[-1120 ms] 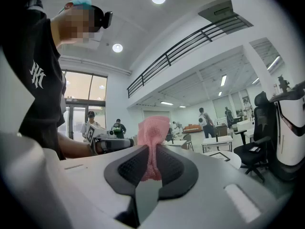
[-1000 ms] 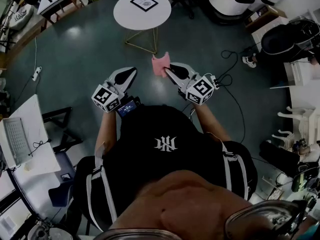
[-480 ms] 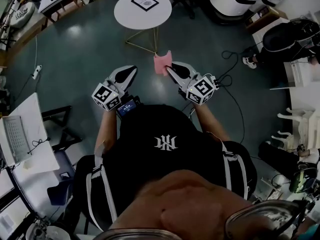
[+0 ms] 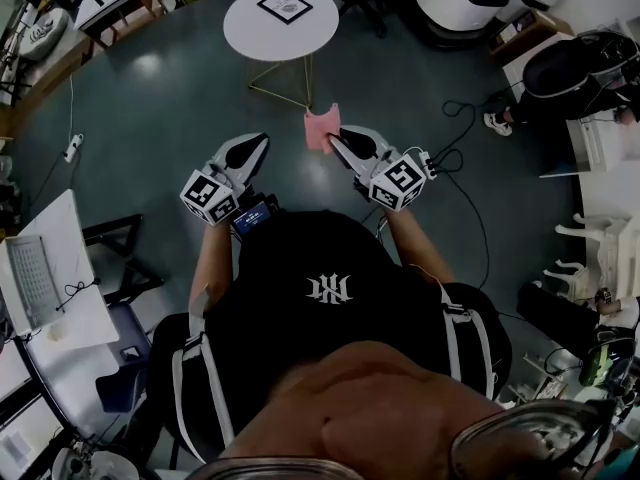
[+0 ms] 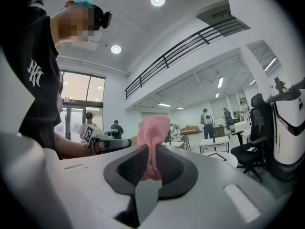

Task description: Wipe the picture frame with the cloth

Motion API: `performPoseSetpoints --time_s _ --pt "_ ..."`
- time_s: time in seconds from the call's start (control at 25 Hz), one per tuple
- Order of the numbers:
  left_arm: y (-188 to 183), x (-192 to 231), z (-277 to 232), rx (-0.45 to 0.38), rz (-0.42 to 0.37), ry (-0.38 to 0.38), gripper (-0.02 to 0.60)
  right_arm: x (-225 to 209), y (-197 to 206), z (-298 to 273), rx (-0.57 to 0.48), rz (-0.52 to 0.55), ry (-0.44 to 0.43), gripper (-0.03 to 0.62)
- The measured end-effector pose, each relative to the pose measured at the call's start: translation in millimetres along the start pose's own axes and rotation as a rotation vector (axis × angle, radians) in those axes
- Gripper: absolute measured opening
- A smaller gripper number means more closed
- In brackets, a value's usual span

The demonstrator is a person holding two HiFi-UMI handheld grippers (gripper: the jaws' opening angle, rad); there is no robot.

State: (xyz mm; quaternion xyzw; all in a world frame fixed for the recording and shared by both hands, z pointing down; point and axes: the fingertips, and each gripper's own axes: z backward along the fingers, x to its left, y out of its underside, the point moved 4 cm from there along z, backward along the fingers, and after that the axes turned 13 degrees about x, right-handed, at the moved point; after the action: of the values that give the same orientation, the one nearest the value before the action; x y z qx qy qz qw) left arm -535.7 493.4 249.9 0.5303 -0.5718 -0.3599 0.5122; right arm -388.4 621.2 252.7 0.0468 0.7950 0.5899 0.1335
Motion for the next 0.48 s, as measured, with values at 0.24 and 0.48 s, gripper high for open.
performPoseSetpoints --time_s 0.24,0.48 --pt "-2 -10 -11 -0.004 0.003 -0.004 0.003 -8 4 14 -0.002 -0.001 -0.008 0.051" --pt "-1 -24 -29 0.001 0.004 -0.022 0.003 -27 8 36 -0.008 0.012 -0.003 0.051"
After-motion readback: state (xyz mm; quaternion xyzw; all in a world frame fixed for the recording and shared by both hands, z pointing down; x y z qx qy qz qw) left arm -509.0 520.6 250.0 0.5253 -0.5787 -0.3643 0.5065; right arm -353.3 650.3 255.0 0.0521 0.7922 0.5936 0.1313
